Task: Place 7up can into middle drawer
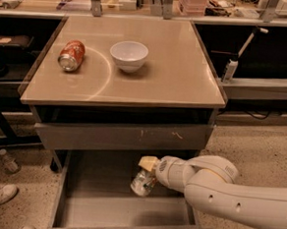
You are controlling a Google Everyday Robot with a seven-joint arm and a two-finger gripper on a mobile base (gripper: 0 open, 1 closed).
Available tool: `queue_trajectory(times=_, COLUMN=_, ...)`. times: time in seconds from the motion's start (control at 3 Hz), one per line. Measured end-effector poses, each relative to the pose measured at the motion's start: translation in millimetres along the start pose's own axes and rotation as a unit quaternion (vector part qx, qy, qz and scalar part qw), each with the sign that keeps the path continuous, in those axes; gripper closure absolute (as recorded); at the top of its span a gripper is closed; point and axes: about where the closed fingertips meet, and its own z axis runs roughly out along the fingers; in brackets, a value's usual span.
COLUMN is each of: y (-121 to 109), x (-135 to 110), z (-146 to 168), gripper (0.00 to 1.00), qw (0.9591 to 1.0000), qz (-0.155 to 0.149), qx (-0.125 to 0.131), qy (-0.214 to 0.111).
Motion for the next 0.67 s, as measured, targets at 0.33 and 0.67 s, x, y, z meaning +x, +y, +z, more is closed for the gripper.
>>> queue_trajectory(times=0.33, y=-5.6, x=4.3, z=33.9, gripper=1.00, qw=0.9987, qz=0.039, qx=-0.029, qy=0.012)
queue_trajectory(times=0.67, y=-5.6, x=4.3, z=34.0, gripper=1.00, qw=0.9987, qz=0.040, qx=-0.029, qy=0.012)
